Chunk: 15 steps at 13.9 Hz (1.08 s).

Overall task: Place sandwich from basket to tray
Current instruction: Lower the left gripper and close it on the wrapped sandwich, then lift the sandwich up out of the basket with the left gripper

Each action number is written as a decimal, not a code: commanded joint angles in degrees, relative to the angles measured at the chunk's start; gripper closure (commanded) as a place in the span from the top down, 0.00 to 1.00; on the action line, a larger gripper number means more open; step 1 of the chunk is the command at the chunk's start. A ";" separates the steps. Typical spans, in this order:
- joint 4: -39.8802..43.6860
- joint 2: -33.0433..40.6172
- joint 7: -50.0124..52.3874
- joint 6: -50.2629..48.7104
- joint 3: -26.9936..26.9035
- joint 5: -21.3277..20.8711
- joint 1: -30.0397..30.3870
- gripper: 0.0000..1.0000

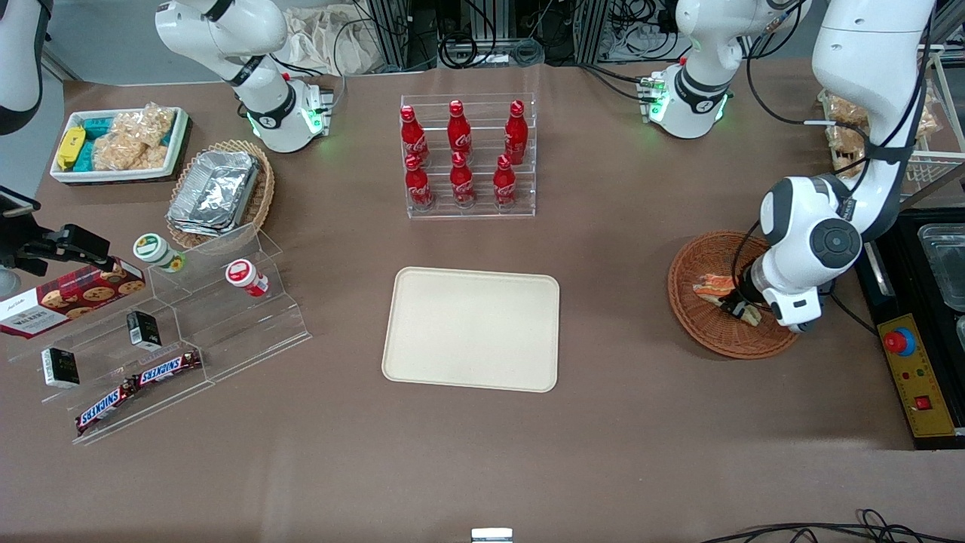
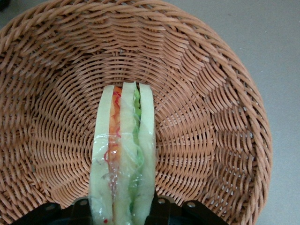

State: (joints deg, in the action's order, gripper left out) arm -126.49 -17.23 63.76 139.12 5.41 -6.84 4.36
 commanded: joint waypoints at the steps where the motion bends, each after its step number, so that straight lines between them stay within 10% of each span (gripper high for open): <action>1: 0.62 3.59 0.59 -4.19 0.30 -1.25 0.39 0.00; 9: 17.12 11.26 -10.92 -29.40 4.51 7.62 -0.40 0.00; 15: 23.13 10.21 -17.08 -31.90 17.60 8.15 -0.40 0.00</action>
State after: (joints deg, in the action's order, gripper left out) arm -105.76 -5.32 49.20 108.20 19.72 0.71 3.68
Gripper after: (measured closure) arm 0.797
